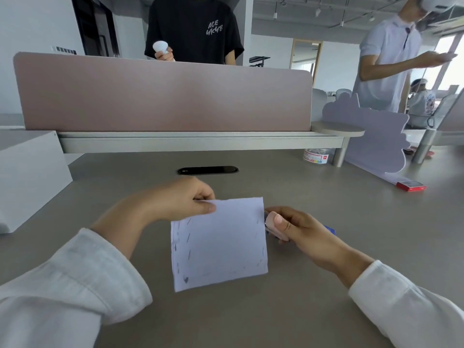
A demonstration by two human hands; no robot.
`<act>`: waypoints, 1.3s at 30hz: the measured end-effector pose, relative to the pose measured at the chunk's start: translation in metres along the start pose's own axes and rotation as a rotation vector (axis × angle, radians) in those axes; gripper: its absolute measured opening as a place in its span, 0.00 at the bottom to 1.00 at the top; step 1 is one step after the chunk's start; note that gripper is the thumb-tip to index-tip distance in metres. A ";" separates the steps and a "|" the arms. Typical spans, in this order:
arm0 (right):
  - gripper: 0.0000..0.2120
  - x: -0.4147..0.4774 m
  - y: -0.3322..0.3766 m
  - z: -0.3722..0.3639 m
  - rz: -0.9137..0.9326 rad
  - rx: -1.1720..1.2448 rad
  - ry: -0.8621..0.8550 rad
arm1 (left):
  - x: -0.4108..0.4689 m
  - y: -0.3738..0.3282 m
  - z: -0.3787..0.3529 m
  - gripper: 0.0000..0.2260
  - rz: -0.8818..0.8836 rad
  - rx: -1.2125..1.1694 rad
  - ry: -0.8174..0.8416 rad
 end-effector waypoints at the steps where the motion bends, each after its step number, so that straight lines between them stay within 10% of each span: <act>1: 0.16 0.000 0.001 -0.001 0.001 0.028 0.003 | 0.001 -0.001 0.000 0.08 0.001 -0.002 -0.012; 39: 0.20 -0.004 0.012 0.001 -0.013 0.203 -0.124 | -0.002 -0.022 0.018 0.09 -0.001 -0.171 -0.150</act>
Point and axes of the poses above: each hand's wrist, its own x-axis towards the middle knuckle, its own z-axis out of the back of the hand, y = z × x, the point moved 9 cm from there along x, towards the middle knuckle, and after that the axes turned 13 degrees about -y, right-handed, at the moved point
